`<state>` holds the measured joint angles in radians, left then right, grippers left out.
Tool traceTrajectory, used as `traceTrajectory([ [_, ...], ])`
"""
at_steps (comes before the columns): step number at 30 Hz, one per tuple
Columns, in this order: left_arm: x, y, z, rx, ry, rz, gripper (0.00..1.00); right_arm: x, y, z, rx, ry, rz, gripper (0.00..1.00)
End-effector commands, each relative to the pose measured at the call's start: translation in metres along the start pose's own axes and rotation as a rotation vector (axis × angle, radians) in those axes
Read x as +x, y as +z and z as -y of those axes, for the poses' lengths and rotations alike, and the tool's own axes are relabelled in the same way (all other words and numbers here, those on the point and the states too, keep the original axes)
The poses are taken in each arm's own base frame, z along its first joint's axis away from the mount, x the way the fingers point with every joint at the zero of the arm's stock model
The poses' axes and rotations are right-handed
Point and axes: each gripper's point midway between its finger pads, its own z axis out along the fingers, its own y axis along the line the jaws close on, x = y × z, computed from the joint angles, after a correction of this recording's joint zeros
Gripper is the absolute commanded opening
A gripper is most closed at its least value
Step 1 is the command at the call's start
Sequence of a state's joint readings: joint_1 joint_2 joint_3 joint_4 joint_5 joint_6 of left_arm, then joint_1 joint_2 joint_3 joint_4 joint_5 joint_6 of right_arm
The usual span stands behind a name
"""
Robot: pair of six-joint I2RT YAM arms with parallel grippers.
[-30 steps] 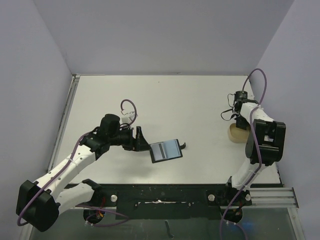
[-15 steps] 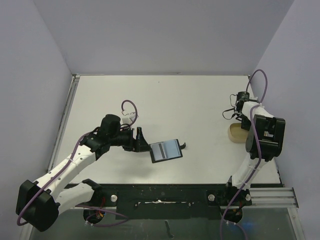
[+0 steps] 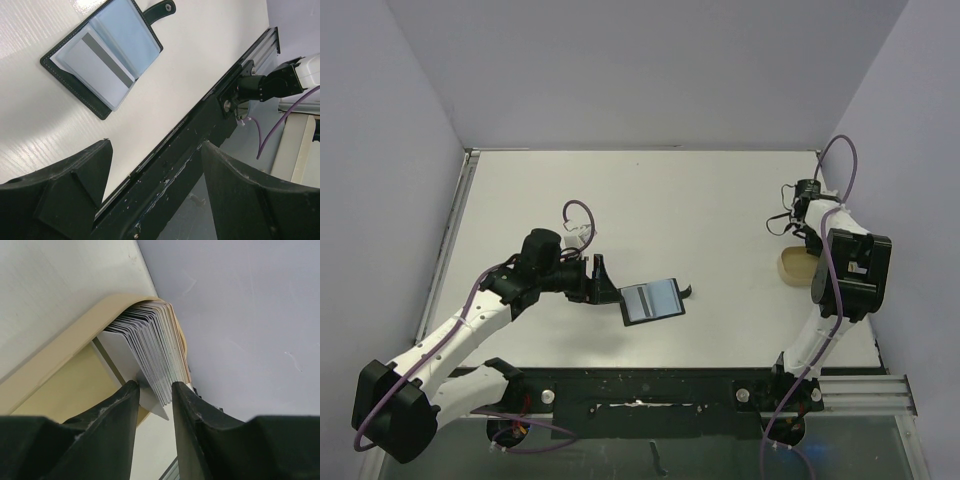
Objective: Put the credit cards into the card holder
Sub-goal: Pick up the credit card from the storage box.
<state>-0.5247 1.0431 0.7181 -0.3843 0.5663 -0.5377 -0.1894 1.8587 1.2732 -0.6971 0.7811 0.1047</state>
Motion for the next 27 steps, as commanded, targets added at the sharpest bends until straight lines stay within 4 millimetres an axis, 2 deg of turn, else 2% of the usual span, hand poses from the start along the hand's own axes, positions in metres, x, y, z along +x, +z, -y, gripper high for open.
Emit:
traceTrajectory([
  [1, -0.005, -0.003, 0.009, 0.026, 0.041, 0.015, 0.72, -0.019, -0.012, 0.020, 0.036, 0.059, 0.049, 0.32],
  [4, -0.006, -0.003, 0.008, 0.027, 0.040, 0.015, 0.72, -0.019, -0.013, 0.016, 0.023, 0.054, 0.051, 0.28],
  [9, -0.007, -0.004, 0.008, 0.026, 0.040, 0.021, 0.72, -0.019, -0.015, 0.012, 0.004, 0.045, 0.051, 0.14],
  [15, -0.008, -0.004, 0.007, 0.029, 0.036, 0.023, 0.72, -0.023, -0.043, -0.009, -0.039, -0.006, 0.082, 0.00],
  [21, -0.007, -0.004, 0.006, 0.031, 0.033, 0.023, 0.72, -0.023, -0.069, -0.023, -0.098, 0.000, 0.095, 0.00],
  [27, -0.012, -0.006, 0.000, -0.002, 0.023, 0.044, 0.75, -0.029, -0.110, -0.037, -0.205, 0.007, 0.152, 0.00],
])
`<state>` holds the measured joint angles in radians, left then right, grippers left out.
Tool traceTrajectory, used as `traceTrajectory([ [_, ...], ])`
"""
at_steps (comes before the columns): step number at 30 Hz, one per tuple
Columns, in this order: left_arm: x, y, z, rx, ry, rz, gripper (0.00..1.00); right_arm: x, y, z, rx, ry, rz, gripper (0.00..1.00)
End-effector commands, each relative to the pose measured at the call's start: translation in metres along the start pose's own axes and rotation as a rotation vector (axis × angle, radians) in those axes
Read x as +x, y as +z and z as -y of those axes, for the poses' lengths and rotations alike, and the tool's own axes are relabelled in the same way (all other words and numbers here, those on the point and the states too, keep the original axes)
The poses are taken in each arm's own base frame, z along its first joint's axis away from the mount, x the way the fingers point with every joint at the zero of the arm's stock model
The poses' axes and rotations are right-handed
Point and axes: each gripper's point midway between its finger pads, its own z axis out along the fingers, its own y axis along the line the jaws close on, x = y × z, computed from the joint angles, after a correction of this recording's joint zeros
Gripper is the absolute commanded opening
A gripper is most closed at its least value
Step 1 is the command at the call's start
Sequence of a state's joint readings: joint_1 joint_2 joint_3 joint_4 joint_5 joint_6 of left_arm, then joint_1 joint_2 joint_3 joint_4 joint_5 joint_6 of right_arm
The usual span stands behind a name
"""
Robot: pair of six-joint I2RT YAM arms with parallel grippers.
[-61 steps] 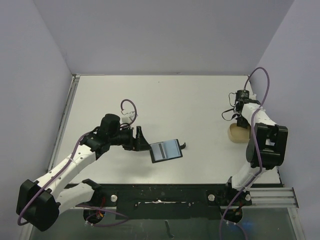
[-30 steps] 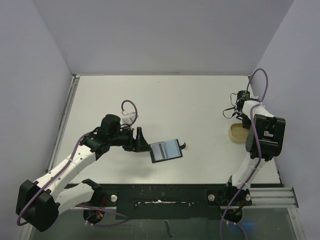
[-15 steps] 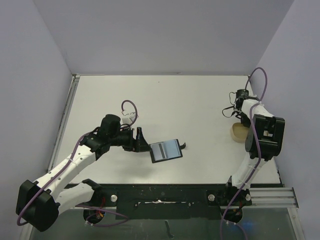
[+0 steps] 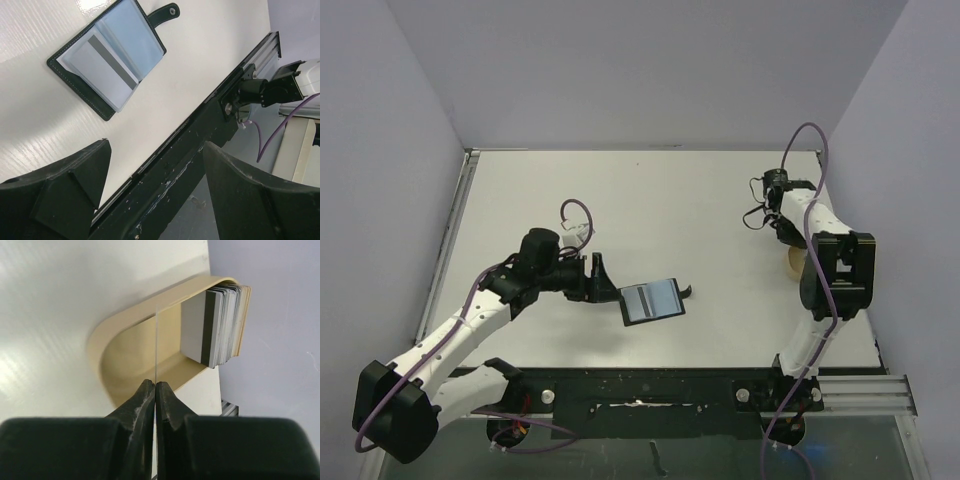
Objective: Put the credit cards into the card holder
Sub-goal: Pick up the credit card from the storage box.
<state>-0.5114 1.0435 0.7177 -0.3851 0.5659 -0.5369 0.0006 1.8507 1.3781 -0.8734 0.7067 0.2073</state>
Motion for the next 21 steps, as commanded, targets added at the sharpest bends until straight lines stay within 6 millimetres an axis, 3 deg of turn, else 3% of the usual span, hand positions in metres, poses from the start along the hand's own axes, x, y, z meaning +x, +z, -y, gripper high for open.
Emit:
traceTrajectory([
  [1, -0.011, -0.005, 0.003, -0.002, 0.031, 0.044, 0.75, -0.018, -0.053, 0.003, -0.092, 0.078, 0.101, 0.00],
  [9, -0.025, -0.010, -0.006, -0.068, 0.008, 0.122, 0.75, -0.029, -0.132, -0.035, -0.237, 0.122, 0.276, 0.00],
  [15, -0.038, -0.014, -0.007, -0.058, -0.072, 0.227, 0.70, -0.023, -0.192, -0.090, -0.458, 0.071, 0.404, 0.00],
  [21, -0.044, -0.013, 0.005, 0.041, -0.183, 0.298, 0.62, -0.003, -0.271, -0.147, -0.840, 0.037, 0.555, 0.00],
])
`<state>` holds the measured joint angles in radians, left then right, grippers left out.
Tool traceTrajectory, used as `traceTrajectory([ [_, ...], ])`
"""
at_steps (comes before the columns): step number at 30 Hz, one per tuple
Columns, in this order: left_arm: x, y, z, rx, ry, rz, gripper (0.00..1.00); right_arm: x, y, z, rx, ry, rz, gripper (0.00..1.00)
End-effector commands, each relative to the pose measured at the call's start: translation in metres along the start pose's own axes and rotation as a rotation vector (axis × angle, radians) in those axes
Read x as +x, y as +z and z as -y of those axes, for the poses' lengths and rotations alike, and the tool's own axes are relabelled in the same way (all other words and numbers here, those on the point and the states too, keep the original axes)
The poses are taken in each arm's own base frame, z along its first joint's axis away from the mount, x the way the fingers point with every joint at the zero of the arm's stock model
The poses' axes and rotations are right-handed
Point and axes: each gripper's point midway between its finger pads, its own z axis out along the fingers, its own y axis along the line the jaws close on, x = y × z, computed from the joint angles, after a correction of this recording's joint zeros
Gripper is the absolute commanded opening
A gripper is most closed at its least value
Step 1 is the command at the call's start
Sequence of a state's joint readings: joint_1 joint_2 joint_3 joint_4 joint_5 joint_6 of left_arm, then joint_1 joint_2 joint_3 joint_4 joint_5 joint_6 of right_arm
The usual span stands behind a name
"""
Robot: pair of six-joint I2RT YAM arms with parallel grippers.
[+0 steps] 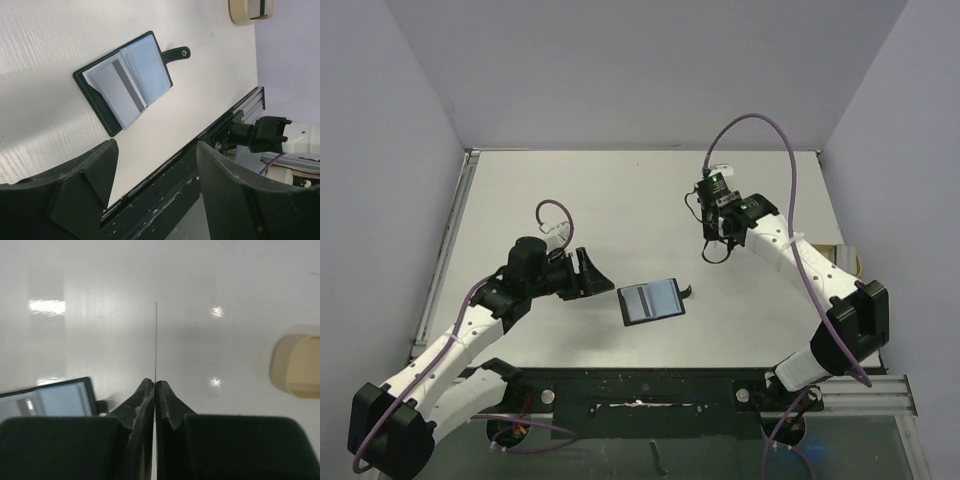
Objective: Put the credit cards into the card holder
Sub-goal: Pick up the credit card from the storage box.
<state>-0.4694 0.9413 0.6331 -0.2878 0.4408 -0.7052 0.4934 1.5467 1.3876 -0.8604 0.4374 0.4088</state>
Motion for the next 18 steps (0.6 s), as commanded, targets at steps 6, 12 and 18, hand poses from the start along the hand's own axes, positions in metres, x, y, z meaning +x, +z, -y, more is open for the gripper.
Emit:
traceTrajectory([
  [6, -0.034, -0.010, 0.040, 0.186, -0.143, 0.185, 0.55, -0.002, -0.092, -0.132, -0.711, 0.094, 0.223, 0.00],
  [12, -0.054, -0.025, 0.071, 0.332, -0.163, 0.275, 0.49, 0.008, -0.145, -0.164, -1.086, 0.182, 0.262, 0.00],
  [18, -0.063, -0.034, 0.089, 0.430, -0.147, 0.316, 0.47, 0.014, -0.182, -0.178, -1.334, 0.234, 0.271, 0.00],
])
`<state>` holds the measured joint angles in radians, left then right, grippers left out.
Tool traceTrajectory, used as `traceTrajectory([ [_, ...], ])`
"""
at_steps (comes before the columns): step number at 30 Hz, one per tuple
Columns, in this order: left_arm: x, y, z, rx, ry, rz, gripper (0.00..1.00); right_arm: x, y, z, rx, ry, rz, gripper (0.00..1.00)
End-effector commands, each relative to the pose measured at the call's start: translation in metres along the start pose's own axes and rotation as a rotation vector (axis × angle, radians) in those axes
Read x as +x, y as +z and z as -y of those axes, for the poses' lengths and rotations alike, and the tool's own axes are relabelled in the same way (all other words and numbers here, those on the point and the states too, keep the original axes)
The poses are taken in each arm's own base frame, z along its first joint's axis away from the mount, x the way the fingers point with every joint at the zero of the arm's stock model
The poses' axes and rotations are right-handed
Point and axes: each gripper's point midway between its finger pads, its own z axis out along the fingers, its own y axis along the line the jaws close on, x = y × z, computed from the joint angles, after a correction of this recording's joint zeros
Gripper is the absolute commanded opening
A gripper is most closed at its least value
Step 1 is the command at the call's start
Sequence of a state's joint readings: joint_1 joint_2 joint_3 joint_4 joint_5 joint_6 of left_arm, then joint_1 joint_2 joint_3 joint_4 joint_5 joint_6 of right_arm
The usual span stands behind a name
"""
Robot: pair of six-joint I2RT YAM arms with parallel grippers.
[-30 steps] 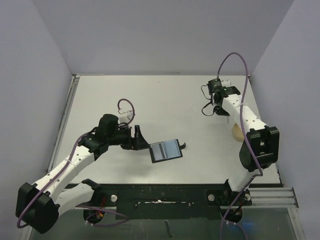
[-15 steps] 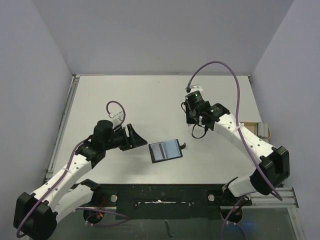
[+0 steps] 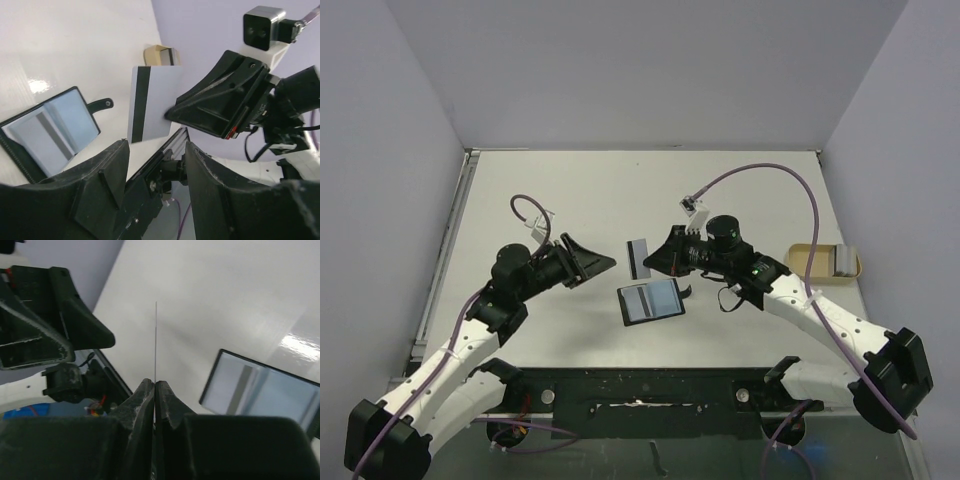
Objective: Put the credit cards into the card holder
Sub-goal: Pick up the credit card from the storage box.
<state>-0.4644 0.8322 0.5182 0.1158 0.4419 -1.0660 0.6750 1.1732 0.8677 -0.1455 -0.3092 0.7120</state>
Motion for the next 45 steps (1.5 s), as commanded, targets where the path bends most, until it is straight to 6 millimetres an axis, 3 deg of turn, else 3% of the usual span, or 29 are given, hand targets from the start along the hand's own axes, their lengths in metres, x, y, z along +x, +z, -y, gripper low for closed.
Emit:
traceTrajectory([
  [1, -0.015, -0.005, 0.045, 0.190, 0.034, 0.054, 0.47, -0.027, -0.016, -0.070, -0.337, 0.024, 0.101, 0.00],
  [9, -0.012, -0.009, 0.063, 0.277, 0.015, 0.031, 0.39, -0.018, -0.019, -0.091, -0.500, 0.093, 0.062, 0.00],
  [14, -0.009, -0.004, 0.050, 0.225, 0.002, 0.012, 0.35, -0.010, -0.016, -0.089, -0.524, 0.113, 0.043, 0.00],
  [18, -0.008, -0.004, 0.052, 0.244, -0.009, 0.007, 0.25, -0.006, -0.014, -0.086, -0.518, 0.114, 0.032, 0.00],
  [21, -0.007, -0.004, 0.053, 0.251, -0.020, -0.002, 0.24, -0.003, -0.013, -0.084, -0.518, 0.117, 0.020, 0.00],
  [28, -0.003, -0.003, 0.043, 0.212, -0.032, -0.010, 0.41, -0.004, -0.016, -0.082, -0.500, 0.114, 0.022, 0.00],
  [45, 0.002, -0.011, 0.040, 0.196, -0.060, -0.021, 0.49, -0.001, -0.017, -0.075, -0.453, 0.127, 0.014, 0.00],
])
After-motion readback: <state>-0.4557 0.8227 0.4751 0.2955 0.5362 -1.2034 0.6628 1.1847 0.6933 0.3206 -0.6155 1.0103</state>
